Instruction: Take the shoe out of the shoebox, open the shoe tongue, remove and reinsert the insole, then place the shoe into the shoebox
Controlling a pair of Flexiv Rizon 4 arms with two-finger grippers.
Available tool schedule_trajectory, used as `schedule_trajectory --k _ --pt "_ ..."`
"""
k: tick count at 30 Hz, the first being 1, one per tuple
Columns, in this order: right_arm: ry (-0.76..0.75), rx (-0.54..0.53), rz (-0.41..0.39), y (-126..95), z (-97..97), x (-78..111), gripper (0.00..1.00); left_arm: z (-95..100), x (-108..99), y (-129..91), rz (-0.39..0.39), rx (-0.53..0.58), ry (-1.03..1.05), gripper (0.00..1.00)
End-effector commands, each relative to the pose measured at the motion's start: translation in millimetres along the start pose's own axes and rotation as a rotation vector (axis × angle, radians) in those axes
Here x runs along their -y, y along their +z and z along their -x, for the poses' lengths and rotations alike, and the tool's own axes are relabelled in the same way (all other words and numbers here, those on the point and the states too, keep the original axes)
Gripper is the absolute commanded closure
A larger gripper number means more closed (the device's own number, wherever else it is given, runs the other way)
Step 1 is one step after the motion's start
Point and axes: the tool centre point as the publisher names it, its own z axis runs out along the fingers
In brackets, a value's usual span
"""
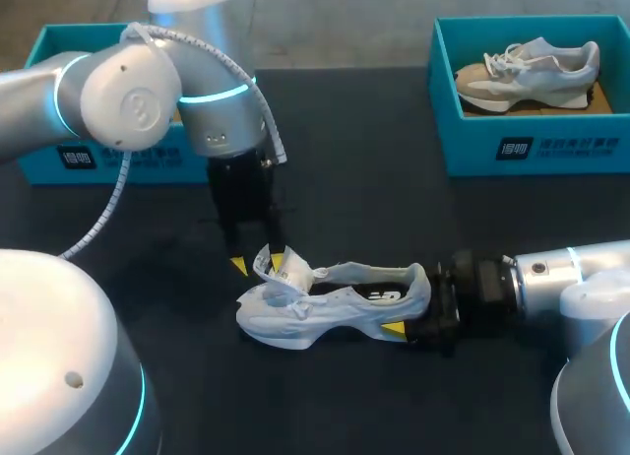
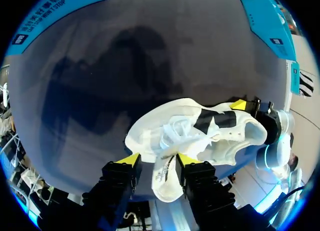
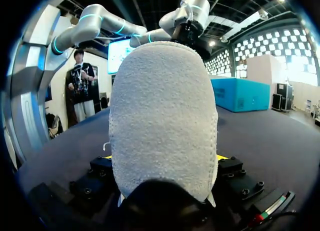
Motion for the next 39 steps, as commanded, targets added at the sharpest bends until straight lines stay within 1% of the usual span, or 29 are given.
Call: schedule_trajectory --k 1,4,6,11,16,17,20,21,25,27,32,34,38,39 --pt "0.001 0.000 -0.005 0 -0.2 -0.3 1.00 2.7 -13 -23 -0.042 -0.001 0.043 0.51" --pt "0.001 0.000 -0.005 0 -0.2 -0.3 1.00 -2.8 -15 -33 -0.066 0.004 0.086 0.52" --pt "0.001 0.000 -0.005 0 -0.2 -0.3 1.00 -6.3 -15 -39 -0.066 0.000 0.105 0.53" --pt "0.001 0.000 -0.005 0 -0.2 -0.3 1.00 -17.3 -22 -53 -0.116 0.011 0.172 0.52" --pt "0.001 0.000 -0.005 0 -0.2 -0.3 1.00 -26.9 -28 -65 -0.131 0.021 0.258 0.54" --pt "0.001 0.000 -0.005 0 -0.2 -0.3 1.00 -29.3 -29 -67 -0.130 0.024 0.280 0.57" --pt "0.001 0.000 -0.005 0 -0.2 -0.3 1.00 -36.0 -32 -73 -0.134 0.027 0.345 0.96" --pt "0.001 0.000 -0.005 0 -0.2 -0.3 1.00 -37.2 -32 -75 -0.133 0.025 0.358 1.00" --pt "0.001 0.000 -0.005 0 -0.2 -0.3 1.00 -42.9 -35 -87 -0.074 0.019 0.550 1.00" --pt "0.001 0.000 -0.005 0 -0.2 -0.3 1.00 -44.1 -36 -91 -0.028 0.037 0.684 1.00" --pt "0.001 0.000 -0.005 0 -0.2 -0.3 1.00 -49.1 -40 -96 0.008 0.101 0.932 1.00" --pt "0.001 0.000 -0.005 0 -0.2 -0.3 1.00 -49.5 -44 -97 0.005 0.133 1.022 1.00" --pt "0.001 0.000 -0.005 0 -0.2 -0.3 1.00 -47.8 -56 -98 -0.037 0.168 1.157 1.00" --pt "0.001 0.000 -0.005 0 -0.2 -0.3 1.00 -47.4 -59 -97 -0.060 0.175 1.184 1.00"
